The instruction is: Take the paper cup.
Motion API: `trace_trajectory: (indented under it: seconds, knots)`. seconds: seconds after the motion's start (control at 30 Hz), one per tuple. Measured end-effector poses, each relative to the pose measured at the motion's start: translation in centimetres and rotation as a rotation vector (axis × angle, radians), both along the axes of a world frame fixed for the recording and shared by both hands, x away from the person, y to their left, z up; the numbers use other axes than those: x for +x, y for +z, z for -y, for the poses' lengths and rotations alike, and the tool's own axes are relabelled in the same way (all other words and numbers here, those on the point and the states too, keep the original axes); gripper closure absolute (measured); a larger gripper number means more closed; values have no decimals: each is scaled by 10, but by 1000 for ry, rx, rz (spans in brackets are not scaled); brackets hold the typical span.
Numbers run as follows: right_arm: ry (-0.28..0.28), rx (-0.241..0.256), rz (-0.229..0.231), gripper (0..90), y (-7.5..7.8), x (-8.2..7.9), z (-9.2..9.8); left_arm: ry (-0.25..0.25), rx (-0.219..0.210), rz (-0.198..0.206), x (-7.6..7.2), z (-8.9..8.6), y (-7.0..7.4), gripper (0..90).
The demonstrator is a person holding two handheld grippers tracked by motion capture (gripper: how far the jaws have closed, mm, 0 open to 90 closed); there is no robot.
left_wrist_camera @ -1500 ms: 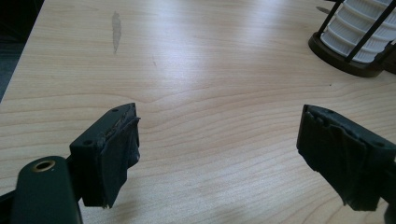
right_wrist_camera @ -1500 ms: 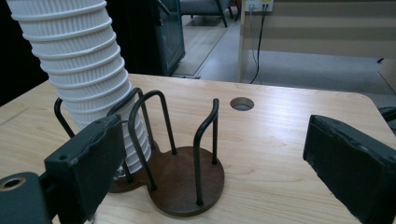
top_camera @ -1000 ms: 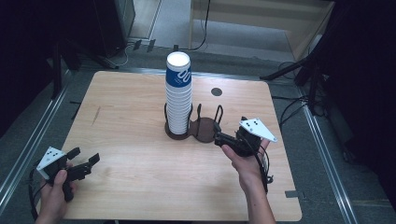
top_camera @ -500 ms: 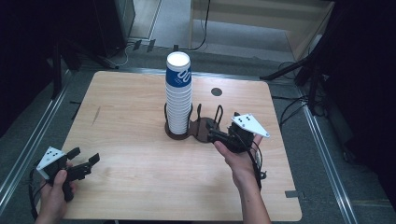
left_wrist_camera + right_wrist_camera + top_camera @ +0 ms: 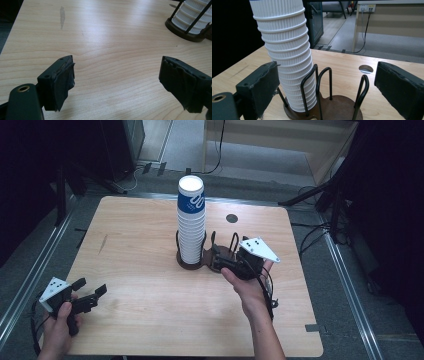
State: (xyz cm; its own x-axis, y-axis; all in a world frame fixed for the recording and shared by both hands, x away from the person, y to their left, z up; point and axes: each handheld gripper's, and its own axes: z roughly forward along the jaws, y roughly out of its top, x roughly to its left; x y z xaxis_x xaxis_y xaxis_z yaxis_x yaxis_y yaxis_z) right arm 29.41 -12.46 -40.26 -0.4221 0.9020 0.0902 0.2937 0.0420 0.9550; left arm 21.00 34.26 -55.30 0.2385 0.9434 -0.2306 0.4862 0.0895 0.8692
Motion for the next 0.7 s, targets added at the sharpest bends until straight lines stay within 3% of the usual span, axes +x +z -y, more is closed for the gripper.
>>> trace_trajectory:
  seconds: [0.7]
  knots:
    - [31,-1,3,57,7,7,-21,-4,3,3,0,1,0,138]
